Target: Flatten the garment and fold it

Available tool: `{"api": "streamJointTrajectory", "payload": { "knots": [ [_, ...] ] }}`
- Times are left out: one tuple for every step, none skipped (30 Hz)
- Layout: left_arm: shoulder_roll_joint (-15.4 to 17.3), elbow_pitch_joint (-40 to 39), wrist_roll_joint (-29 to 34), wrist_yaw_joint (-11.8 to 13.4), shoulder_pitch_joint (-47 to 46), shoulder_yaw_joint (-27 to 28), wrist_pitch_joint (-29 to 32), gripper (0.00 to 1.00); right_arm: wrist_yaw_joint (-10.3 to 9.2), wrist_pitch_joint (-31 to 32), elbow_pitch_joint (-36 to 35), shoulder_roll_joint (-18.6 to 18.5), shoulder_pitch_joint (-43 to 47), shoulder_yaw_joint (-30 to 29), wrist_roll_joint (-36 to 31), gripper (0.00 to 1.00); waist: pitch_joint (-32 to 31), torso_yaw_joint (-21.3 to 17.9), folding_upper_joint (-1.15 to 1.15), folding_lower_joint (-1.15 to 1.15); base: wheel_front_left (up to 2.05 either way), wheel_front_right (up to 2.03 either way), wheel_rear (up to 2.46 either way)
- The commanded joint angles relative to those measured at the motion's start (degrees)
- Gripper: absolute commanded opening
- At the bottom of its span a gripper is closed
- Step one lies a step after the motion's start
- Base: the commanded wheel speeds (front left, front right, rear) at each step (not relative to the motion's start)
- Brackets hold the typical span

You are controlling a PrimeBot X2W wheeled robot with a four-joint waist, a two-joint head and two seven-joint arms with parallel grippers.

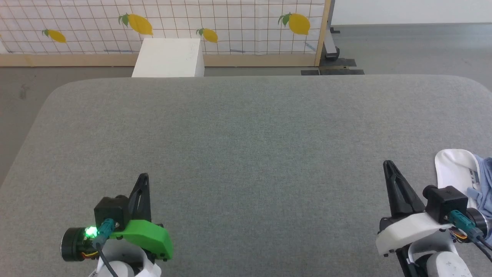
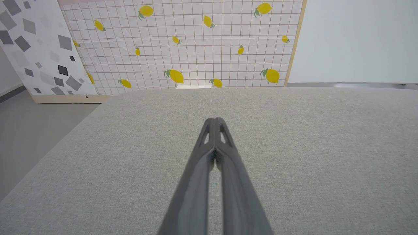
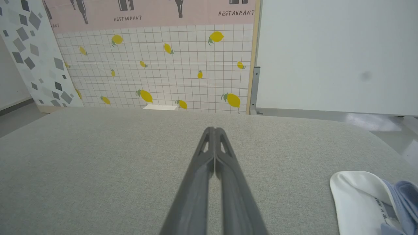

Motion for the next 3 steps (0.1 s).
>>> {"api": "streamJointTrajectory", "payload": {
  "knots": [
    [-0.4, -0.5, 0.7, 0.1, 0.9, 0.3, 0.3, 0.00, -0.06, 0.3, -0.6, 0.1, 0.9, 0.2, -0.4, 0.00, 0.0, 0.0, 0.00, -0.01, 0.00, 0.00, 0.00],
    [-0.4, -0.6, 0.8, 0.1, 0.9, 0.3, 0.4, 0.00, -0.06, 0.4, -0.6, 0.1, 0.9, 0.2, -0.5, 0.00, 0.0, 0.0, 0.00, -0.01, 0.00, 0.00, 0.00],
    [-0.4, -0.8, 0.9, 0.1, 1.0, 0.4, 0.6, 0.00, -0.06, 0.5, -0.8, 0.1, 0.9, 0.3, -0.6, 0.00, 0.0, 0.0, 0.00, -0.01, 0.00, 0.00, 0.00]
  ]
}}
